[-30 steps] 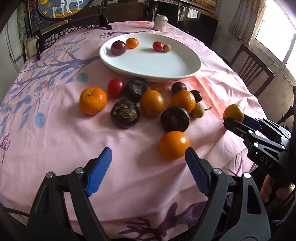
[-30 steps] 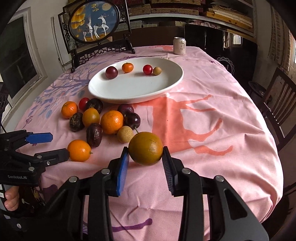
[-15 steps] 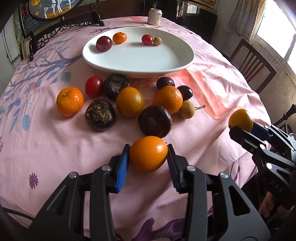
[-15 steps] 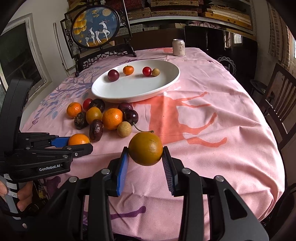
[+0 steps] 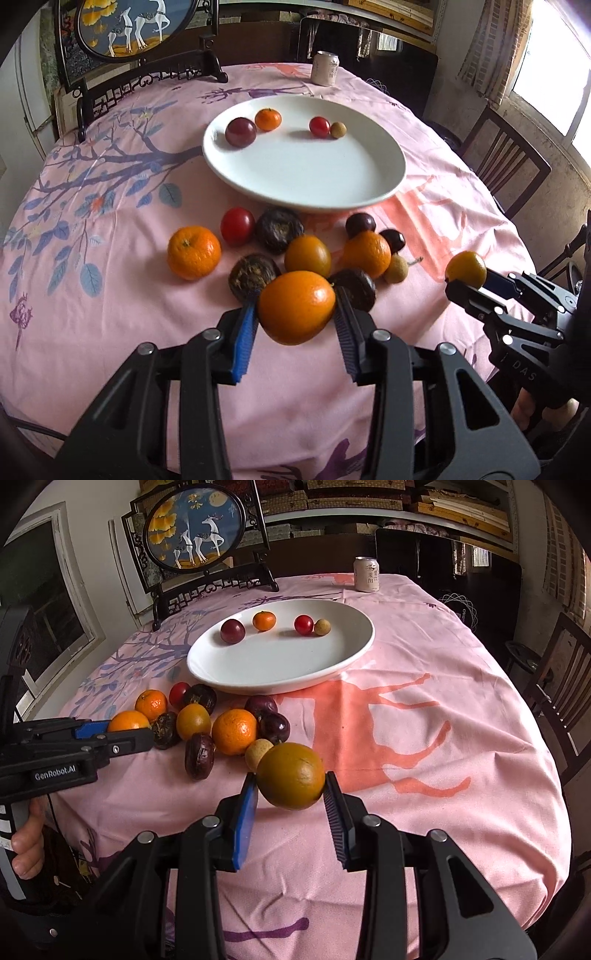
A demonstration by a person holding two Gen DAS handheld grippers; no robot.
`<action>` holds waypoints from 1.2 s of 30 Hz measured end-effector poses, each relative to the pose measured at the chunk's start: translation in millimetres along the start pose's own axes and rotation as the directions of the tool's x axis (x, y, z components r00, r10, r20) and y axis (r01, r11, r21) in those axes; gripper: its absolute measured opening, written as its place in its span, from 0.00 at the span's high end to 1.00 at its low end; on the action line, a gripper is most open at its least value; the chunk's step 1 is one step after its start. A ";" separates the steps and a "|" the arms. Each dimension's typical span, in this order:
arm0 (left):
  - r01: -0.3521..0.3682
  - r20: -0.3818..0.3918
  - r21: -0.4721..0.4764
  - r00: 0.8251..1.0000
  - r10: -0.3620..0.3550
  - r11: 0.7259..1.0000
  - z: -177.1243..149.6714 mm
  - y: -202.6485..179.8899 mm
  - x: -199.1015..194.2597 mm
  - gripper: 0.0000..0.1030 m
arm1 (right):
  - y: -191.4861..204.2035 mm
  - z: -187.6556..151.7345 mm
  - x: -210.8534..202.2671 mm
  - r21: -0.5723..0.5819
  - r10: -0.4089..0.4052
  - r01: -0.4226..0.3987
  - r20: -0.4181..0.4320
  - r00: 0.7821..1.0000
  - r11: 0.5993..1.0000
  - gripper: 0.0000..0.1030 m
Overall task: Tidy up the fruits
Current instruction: 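Carry both citrus fruits onto the plate and open both grippers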
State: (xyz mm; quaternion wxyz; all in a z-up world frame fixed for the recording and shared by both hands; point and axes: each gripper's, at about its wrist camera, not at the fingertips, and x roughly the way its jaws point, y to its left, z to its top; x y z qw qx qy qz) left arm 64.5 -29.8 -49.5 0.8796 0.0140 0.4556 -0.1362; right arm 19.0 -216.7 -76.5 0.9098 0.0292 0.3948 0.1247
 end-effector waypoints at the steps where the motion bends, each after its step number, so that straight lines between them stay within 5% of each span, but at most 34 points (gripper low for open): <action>1: -0.001 0.008 0.003 1.000 0.001 1.000 11.4 3.1 -0.3 0.61 | -0.1 7.0 1.3 -0.005 0.000 0.000 0.005 1.000 1.000 0.64; 11: -0.035 0.006 -0.001 0.999 0.035 0.999 173.9 8.4 66.7 0.61 | -18.7 131.9 63.5 -0.041 -0.007 0.008 0.029 1.000 0.999 0.64; 17: -0.046 -0.069 -0.037 0.997 0.043 0.998 222.1 3.0 139.0 0.61 | -41.1 160.8 132.6 -0.025 -0.069 0.067 -0.066 0.995 0.997 0.65; 23: -0.050 -0.112 -0.034 0.993 0.046 0.998 229.4 -0.6 168.4 0.60 | -43.5 162.2 150.4 -0.053 -0.098 0.095 -0.064 0.993 0.994 0.62; 25: -0.043 -0.102 -0.046 0.994 0.038 0.998 230.4 1.4 164.0 0.52 | -41.6 163.3 148.7 -0.063 -0.128 0.125 -0.040 0.991 0.990 0.44; 30: -0.049 -0.003 -0.036 0.999 0.048 0.998 215.0 12.9 104.2 0.34 | -40.0 156.2 105.5 -0.043 -0.113 0.113 -0.001 0.994 0.993 0.41; 32: -0.062 0.052 -0.030 0.997 0.063 0.998 191.8 18.9 69.5 0.14 | -37.0 141.3 77.1 -0.030 -0.096 0.097 0.022 0.995 0.995 0.35; 34: -0.089 0.106 -0.019 0.990 0.091 0.996 159.0 23.5 38.3 0.09 | -32.9 118.2 49.4 -0.010 -0.078 0.079 0.058 0.995 0.997 0.19; 36: -0.107 0.128 -0.020 0.986 0.108 0.994 124.1 28.7 17.6 0.07 | -27.7 91.8 26.5 0.012 -0.064 0.063 0.089 0.994 0.998 0.13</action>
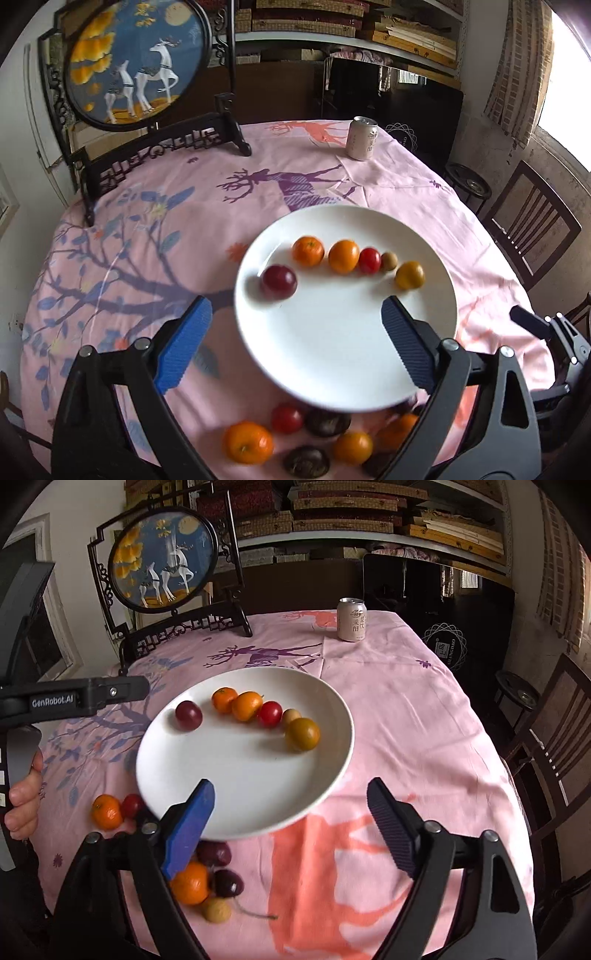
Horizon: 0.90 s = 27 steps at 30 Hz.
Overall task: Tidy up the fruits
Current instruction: 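Carry both citrus fruits onto the plate and open both grippers, then grasp a purple passion fruit with the right gripper while the left grasps a tangerine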
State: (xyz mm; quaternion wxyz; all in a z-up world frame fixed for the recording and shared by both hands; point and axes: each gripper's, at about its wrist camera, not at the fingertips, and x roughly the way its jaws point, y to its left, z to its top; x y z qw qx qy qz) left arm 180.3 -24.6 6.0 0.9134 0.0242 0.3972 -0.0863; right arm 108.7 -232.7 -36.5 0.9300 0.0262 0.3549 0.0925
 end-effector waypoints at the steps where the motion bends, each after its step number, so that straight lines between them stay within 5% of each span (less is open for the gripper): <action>1: -0.007 0.002 -0.008 1.000 0.007 1.000 -15.8 4.8 -8.9 0.07 | 2.6 -11.5 -9.9 0.004 0.004 -0.004 0.007 1.000 1.000 0.13; 9: -0.051 -0.028 -0.111 0.998 0.048 0.992 -106.3 44.6 -41.2 0.07 | 40.1 -50.2 -45.3 -0.057 0.020 -0.021 -0.010 1.000 0.998 0.10; 15: -0.107 -0.070 -0.115 0.993 0.099 0.988 -144.1 60.0 -50.2 0.07 | 93.6 -79.4 -32.3 -0.155 0.196 -0.213 -0.119 0.973 0.965 0.11; 21: -0.091 -0.060 -0.097 0.995 0.086 0.991 -154.0 60.4 -59.6 0.07 | 100.8 -87.4 -3.7 -0.104 0.222 -0.245 -0.190 0.956 0.964 0.54; 27: -0.069 -0.072 -0.100 0.995 0.062 0.993 -155.8 59.9 -56.9 0.07 | 92.3 -84.9 22.2 -0.044 0.222 -0.237 -0.216 0.951 0.971 0.67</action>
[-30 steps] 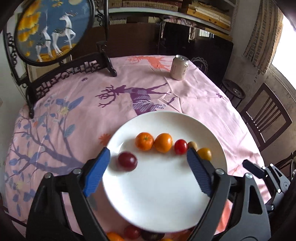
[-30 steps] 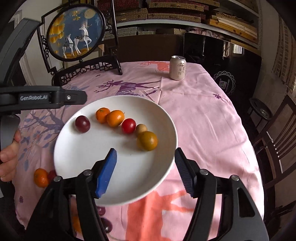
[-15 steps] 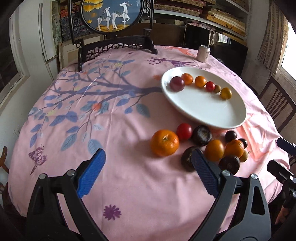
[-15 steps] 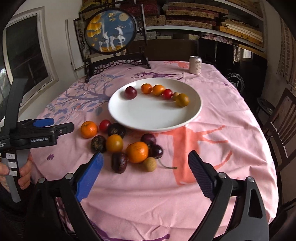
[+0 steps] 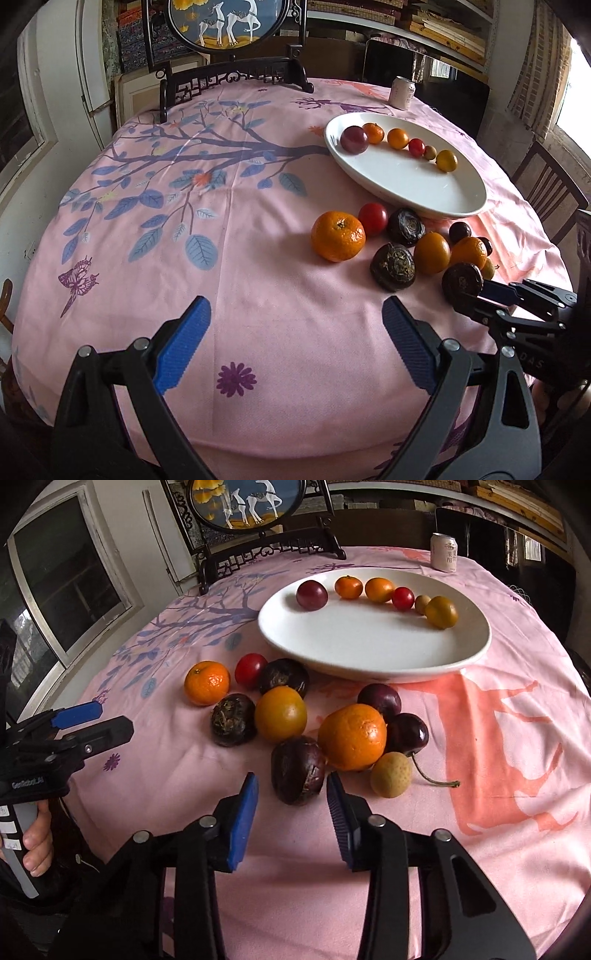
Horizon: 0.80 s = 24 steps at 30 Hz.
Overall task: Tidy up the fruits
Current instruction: 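Grasp a purple passion fruit with the right gripper while the left grasps a tangerine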
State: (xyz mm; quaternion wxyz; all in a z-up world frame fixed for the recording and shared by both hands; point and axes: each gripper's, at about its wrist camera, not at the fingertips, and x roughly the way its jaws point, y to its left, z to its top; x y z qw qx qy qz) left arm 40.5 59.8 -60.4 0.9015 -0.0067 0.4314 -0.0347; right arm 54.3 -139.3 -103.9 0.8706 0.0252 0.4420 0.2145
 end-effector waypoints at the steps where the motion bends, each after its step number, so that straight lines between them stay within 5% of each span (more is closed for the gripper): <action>1: -0.002 -0.003 -0.002 1.000 0.002 1.000 1.0 -0.1 1.4 0.07 | -1.3 1.9 4.6 0.009 0.005 -0.005 -0.003 1.000 1.000 0.73; 15: -0.029 -0.093 0.005 0.995 0.029 1.000 32.2 -17.7 72.0 0.09 | -5.1 -9.6 -27.3 0.000 -0.028 0.028 0.037 0.999 1.000 0.74; 18: -0.023 -0.093 -0.001 0.995 0.023 1.000 39.5 -24.7 84.6 0.26 | -7.6 -10.5 -30.0 0.011 -0.022 0.022 0.045 0.999 1.000 0.74; 19: -0.007 -0.093 0.002 0.996 0.007 1.000 41.8 -26.9 85.1 0.48 | -7.7 -10.8 -31.1 0.013 -0.020 0.019 0.048 0.999 1.000 0.74; 20: -0.003 -0.092 0.012 0.996 0.004 1.000 43.2 -30.4 83.5 0.55 | -7.3 -11.0 -32.2 0.013 -0.020 0.019 0.052 0.998 1.000 0.74; 24: 0.033 -0.100 0.004 0.994 -0.033 0.999 39.9 -35.9 75.7 0.56 | -8.0 -12.2 -39.2 0.017 -0.023 0.022 0.073 0.997 1.000 0.74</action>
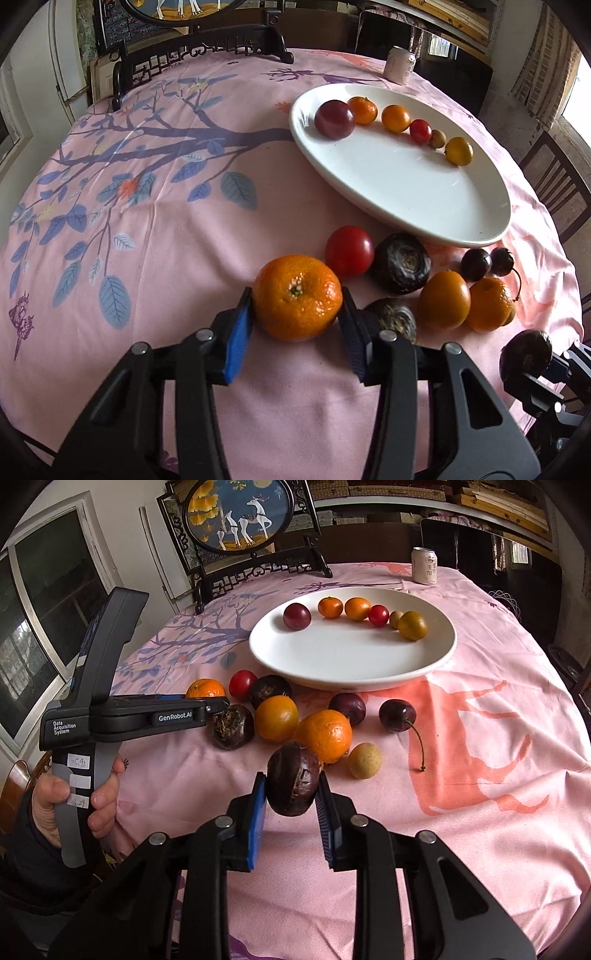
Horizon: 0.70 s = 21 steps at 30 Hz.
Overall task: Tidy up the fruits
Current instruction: 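Grasp a purple passion fruit with the right gripper while the left grasps a tangerine, then place passion fruit and tangerine on the plate and open both grippers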
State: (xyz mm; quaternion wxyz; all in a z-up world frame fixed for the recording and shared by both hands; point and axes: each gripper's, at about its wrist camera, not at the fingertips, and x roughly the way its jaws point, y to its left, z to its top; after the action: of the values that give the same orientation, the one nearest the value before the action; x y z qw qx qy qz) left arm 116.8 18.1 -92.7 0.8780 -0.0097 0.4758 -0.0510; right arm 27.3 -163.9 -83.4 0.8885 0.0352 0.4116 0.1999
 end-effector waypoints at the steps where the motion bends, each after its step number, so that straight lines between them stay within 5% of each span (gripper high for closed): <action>1: 0.000 0.007 0.000 1.000 0.000 1.000 -1.6 -1.0 -3.9 0.56 | -0.3 0.0 -0.7 0.002 -0.002 0.002 0.004 1.000 1.000 0.74; 14: 0.083 0.065 0.032 0.994 -0.085 0.996 -15.6 -10.2 -55.3 0.56 | -3.8 1.3 -5.2 0.019 -0.006 0.005 0.019 1.000 1.000 0.74; 21: 0.086 0.063 0.062 0.994 -0.090 0.994 7.3 -12.3 -60.4 0.56 | -10.0 18.4 -4.7 0.012 -0.019 0.019 0.029 0.999 1.000 0.74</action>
State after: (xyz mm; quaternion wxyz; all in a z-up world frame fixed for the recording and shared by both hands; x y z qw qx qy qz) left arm 89.2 11.7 -37.5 0.8900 -0.0062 0.4441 -0.1034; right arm 41.6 -173.0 -70.3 0.8960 0.0397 0.4001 0.1885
